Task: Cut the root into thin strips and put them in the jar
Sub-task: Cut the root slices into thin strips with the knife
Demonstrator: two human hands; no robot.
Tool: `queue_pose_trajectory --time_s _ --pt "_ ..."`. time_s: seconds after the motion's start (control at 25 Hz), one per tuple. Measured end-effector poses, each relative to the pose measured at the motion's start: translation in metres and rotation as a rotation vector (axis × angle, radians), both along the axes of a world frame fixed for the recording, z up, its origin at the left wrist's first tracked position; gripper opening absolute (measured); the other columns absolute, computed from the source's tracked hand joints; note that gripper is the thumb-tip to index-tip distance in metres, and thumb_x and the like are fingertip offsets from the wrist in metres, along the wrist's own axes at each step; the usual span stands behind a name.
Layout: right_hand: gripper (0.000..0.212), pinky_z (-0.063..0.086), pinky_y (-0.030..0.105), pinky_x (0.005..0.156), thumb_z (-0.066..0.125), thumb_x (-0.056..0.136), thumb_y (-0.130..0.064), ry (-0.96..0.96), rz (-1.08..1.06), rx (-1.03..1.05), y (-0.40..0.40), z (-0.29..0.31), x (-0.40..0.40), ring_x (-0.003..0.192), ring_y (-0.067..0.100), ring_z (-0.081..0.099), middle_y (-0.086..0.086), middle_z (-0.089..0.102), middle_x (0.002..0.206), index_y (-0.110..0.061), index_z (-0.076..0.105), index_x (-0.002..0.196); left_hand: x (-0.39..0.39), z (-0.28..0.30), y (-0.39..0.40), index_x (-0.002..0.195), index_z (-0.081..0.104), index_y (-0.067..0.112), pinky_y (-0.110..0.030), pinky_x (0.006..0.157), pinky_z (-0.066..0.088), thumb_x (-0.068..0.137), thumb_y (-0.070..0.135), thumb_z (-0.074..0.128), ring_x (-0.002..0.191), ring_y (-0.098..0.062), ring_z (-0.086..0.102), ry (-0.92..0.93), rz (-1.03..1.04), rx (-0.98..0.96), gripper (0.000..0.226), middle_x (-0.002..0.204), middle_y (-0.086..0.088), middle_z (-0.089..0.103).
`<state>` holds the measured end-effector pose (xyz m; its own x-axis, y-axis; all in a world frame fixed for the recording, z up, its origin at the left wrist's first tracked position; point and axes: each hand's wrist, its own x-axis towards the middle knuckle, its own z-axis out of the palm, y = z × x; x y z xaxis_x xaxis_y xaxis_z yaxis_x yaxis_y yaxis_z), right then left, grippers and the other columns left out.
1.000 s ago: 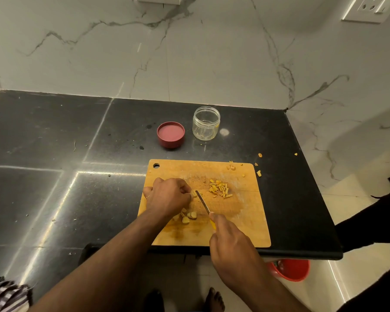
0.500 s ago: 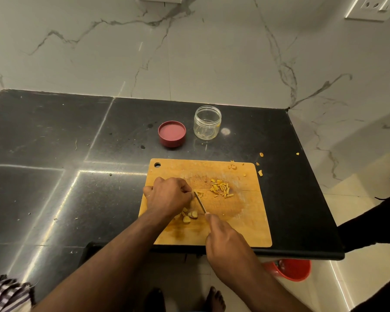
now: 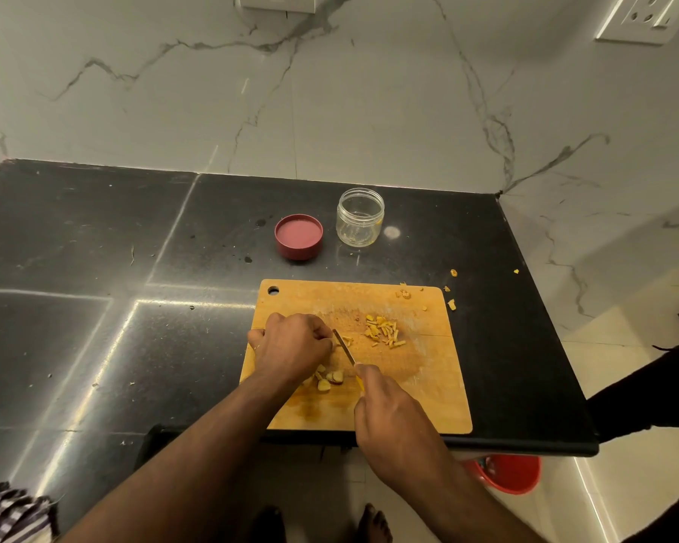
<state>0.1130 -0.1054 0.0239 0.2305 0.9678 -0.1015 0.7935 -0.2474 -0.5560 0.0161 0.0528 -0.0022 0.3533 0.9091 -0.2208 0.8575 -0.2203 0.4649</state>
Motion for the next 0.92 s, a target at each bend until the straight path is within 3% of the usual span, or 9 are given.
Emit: queue_pose_trajectory --time_s 0.2,0.52,0.72,0.92 --pt "0.034 0.049 0.031 0.075 0.034 0.101 -0.023 0.014 0.012 -0.019 0.003 -0.003 -0.001 0.089 0.016 0.056 -0.001 0.057 0.112 -0.029 0.035 0.135 -0.001 -0.001 0.001 0.097 0.076 0.039 -0.046 0.093 0.029 0.091 0.047 0.065 0.119 -0.016 0.043 0.012 0.012 0.009 0.014 0.1 0.022 0.067" --pt "0.043 0.044 0.018 0.083 0.036 0.103 -0.024 0.05 -0.013 -0.004 -0.021 0.002 0.004 0.105 0.008 0.056 -0.006 0.056 0.129 -0.027 0.034 0.145 -0.001 0.0 0.002 0.097 0.073 0.04 -0.046 0.091 0.028 0.092 0.046 0.063 0.117 -0.016 0.043 0.026 -0.016 0.01 0.013 0.099 0.021 0.065" --pt "0.04 0.047 0.029 0.084 0.035 0.102 -0.024 0.032 0.0 0.001 -0.004 0.003 0.002 0.103 0.015 0.057 -0.002 0.056 0.125 -0.026 0.034 0.142 -0.003 0.002 0.002 0.099 0.074 0.041 -0.046 0.094 0.029 0.092 0.045 0.062 0.121 -0.017 0.042 0.044 -0.019 -0.013 0.015 0.105 0.022 0.066" --pt "0.035 0.049 0.031 0.076 0.034 0.101 -0.023 0.02 0.015 -0.011 0.006 -0.001 0.0 0.091 0.015 0.056 -0.001 0.057 0.113 -0.028 0.035 0.136 -0.002 0.003 0.001 0.095 0.074 0.04 -0.046 0.094 0.029 0.092 0.046 0.064 0.12 -0.016 0.042 0.024 0.009 -0.02 0.013 0.096 0.024 0.062"
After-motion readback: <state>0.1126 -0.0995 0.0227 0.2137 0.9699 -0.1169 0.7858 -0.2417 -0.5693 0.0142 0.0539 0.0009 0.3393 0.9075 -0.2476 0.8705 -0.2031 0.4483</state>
